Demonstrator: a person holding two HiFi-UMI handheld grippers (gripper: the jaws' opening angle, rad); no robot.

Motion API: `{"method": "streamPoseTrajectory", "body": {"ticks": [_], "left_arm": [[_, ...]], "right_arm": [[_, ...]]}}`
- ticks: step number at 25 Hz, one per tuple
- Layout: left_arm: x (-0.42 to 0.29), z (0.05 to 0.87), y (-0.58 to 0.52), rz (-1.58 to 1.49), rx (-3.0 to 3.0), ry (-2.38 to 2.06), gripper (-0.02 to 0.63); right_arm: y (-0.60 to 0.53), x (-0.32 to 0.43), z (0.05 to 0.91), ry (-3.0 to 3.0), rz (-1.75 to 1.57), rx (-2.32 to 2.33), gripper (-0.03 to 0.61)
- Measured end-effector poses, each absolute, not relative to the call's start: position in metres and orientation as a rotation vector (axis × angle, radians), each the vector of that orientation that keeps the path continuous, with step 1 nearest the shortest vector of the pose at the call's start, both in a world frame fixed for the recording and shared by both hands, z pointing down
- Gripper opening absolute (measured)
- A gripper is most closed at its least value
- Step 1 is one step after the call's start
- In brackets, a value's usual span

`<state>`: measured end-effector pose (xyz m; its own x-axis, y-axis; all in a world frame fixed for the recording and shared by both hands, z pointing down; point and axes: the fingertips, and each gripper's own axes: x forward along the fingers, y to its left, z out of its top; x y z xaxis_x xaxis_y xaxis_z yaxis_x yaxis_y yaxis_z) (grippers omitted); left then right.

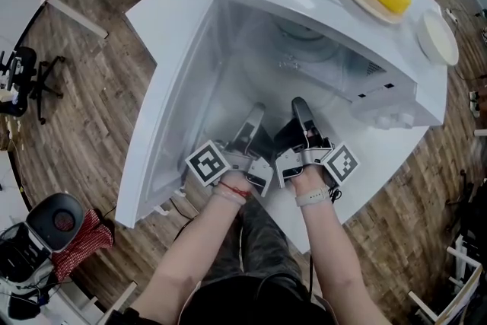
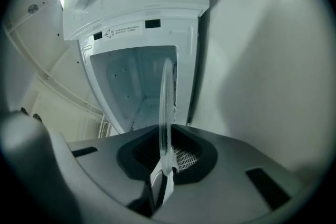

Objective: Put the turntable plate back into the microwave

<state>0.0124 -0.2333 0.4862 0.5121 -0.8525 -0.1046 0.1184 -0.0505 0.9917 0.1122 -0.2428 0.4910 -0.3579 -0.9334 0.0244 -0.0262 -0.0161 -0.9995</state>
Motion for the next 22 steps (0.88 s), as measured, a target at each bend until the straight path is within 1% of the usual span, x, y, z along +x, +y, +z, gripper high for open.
{"method": "streamPoseTrajectory", "body": {"ticks": [22], "left_arm": [[0.017,0.492,-0.231,-0.888,1.399,-0.693,0.031]], "right_arm": [[-0.278,0.135,0.500,1.446,-1.439,-1.072,0.043]]}}
